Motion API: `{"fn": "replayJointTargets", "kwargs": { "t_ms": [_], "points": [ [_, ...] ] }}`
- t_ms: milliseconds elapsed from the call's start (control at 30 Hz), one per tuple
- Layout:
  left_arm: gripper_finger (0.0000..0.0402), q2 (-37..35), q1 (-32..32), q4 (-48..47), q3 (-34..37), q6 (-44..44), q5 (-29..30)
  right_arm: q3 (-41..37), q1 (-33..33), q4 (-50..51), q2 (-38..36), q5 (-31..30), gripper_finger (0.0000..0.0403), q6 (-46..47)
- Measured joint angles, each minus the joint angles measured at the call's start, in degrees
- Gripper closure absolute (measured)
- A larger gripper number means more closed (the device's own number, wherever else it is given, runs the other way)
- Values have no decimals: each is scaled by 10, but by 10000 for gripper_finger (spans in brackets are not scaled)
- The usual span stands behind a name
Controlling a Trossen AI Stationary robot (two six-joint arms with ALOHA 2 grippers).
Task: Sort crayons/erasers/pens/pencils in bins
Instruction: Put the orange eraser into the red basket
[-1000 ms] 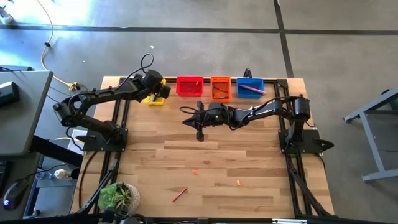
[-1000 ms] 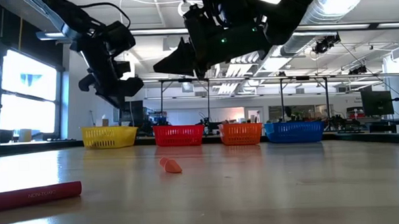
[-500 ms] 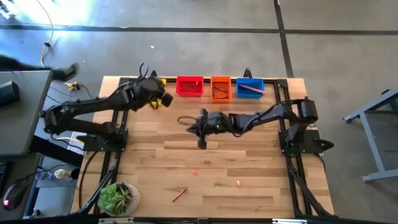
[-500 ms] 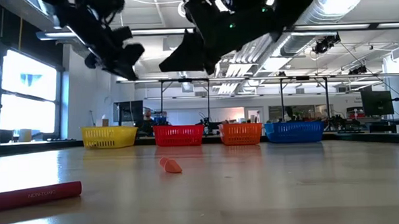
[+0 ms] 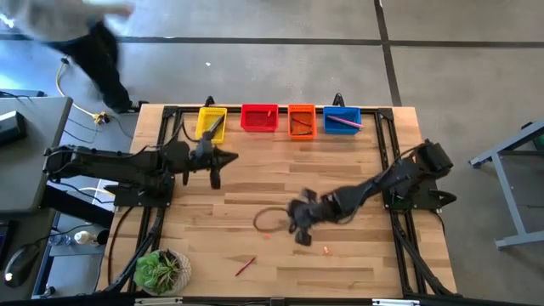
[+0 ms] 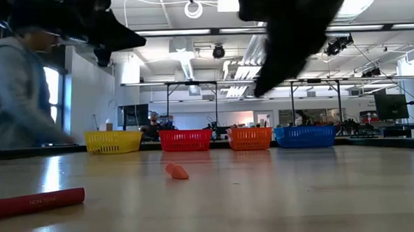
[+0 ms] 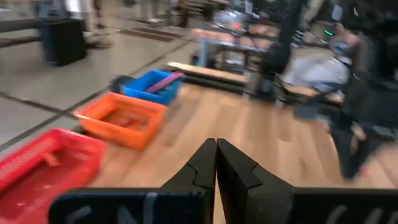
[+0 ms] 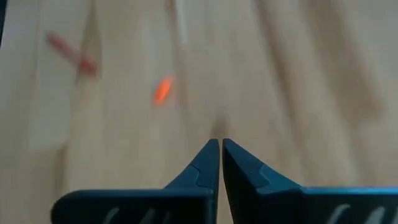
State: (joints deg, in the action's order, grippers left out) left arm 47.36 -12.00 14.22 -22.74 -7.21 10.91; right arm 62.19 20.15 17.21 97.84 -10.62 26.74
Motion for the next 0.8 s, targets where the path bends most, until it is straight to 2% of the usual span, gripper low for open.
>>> {"fn": "replayJointTargets", "kwargs": {
  "t_ms": [100, 233, 433, 567, 800],
  "points": [
    [400, -2, 38, 1, 11, 13, -4, 18, 50, 100, 0, 0, 377, 113],
    [401, -2, 82, 2, 14, 15, -1, 40, 113, 197, 0, 0, 337, 277],
    [401, -2, 129, 7, 14, 16, 1, 44, 173, 243, 4, 6, 267, 475],
    [401, -2, 152, 7, 14, 14, 1, 44, 197, 250, 25, 15, 242, 549],
    [401, -2, 183, 7, 14, 14, 18, 43, 217, 245, 80, 42, 238, 623]
  ]
}}
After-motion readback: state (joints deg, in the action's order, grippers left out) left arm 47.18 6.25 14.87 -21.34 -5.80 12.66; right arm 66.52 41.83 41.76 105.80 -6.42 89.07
